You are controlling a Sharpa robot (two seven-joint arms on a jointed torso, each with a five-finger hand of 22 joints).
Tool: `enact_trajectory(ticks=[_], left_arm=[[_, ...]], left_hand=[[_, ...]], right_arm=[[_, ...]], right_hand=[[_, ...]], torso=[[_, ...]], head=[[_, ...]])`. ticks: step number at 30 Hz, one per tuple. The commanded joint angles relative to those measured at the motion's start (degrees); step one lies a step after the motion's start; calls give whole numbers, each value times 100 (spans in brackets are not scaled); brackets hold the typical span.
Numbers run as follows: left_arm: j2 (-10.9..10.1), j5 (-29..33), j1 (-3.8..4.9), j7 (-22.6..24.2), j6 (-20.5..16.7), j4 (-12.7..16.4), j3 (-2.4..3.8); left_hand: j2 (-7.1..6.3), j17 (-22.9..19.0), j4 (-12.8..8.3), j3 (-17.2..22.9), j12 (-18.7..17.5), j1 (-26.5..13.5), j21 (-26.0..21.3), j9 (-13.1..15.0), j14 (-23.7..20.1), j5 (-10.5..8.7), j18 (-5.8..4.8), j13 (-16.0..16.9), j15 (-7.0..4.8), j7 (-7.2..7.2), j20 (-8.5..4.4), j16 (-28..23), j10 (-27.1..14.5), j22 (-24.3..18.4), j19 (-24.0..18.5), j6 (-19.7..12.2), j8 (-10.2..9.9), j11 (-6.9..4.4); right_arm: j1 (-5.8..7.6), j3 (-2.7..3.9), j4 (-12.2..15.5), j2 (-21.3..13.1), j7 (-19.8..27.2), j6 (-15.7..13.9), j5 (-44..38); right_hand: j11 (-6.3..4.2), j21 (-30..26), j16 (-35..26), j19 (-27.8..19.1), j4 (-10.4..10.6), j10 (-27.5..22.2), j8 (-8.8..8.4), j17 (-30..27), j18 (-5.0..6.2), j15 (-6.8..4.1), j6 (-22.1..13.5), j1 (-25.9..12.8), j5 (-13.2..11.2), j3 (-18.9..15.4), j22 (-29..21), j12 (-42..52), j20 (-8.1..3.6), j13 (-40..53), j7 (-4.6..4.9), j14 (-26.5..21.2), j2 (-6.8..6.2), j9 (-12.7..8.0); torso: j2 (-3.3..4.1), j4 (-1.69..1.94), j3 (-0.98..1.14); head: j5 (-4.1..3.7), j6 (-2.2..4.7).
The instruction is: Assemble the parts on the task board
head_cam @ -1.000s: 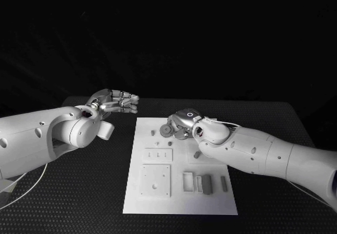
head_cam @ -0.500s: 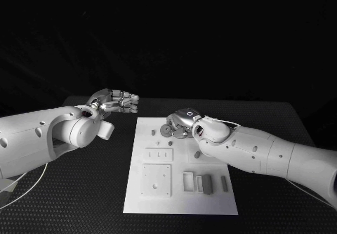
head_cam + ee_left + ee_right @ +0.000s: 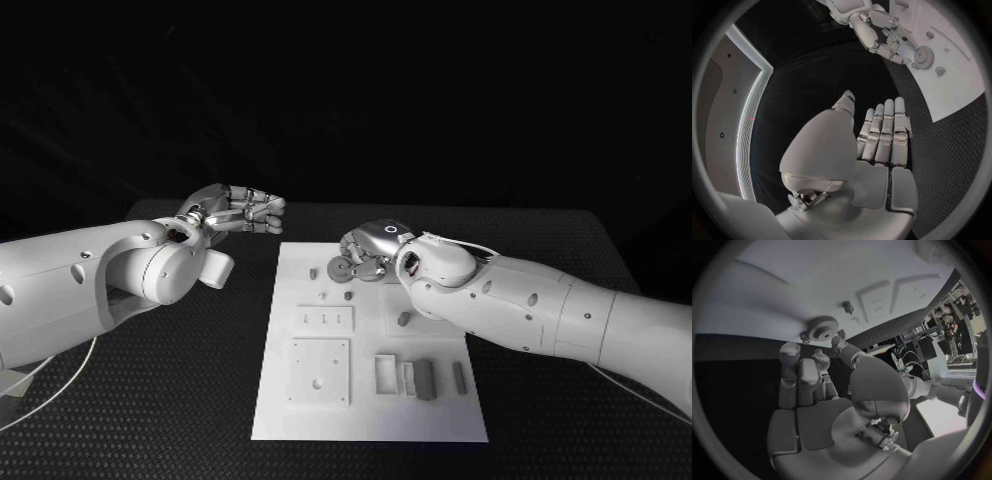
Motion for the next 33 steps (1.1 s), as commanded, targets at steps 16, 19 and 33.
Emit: enact_trajectory(ticks=[16,19,33], left_arm=[[25,-13,7,34,62,0,3],[26,-13,7,35,58,-4,3],[38,-13,5,39,56,-27,2]], left_hand=[[-5,10,5,-36,-39,-8,-32,-13,16,-17,115,-9,26,64,11,-43,-38,-3,18,-62,-29,20],[-5,10,5,-35,-39,-8,-32,-13,16,-17,115,-9,26,65,11,-44,-40,-3,18,-64,-30,20],[0,14,6,-34,-39,-15,-35,-16,16,-16,116,-12,26,72,11,-48,-48,-3,19,-70,-33,25]], right_arm=[[-31,-51,-458,284,76,639,282],[-36,-59,-489,296,85,707,294],[-37,-75,-401,175,147,122,323]], right_hand=[[103,-30,19,-18,76,-130,-258,14,450,126,-529,-179,7,5,73,55,-9,30,143,-44,-560,-61],[96,-30,22,-15,106,-133,-238,15,450,121,-510,-176,7,26,74,63,-12,32,136,-45,-536,-45],[80,-23,31,-22,143,-141,-127,20,450,104,-359,-192,7,28,86,93,-15,37,120,-46,-359,25]], torso=[[-6,13,-14],[-4,10,-14],[-4,5,-7]], head=[[-3,-23],[2,-29],[-13,-19]])
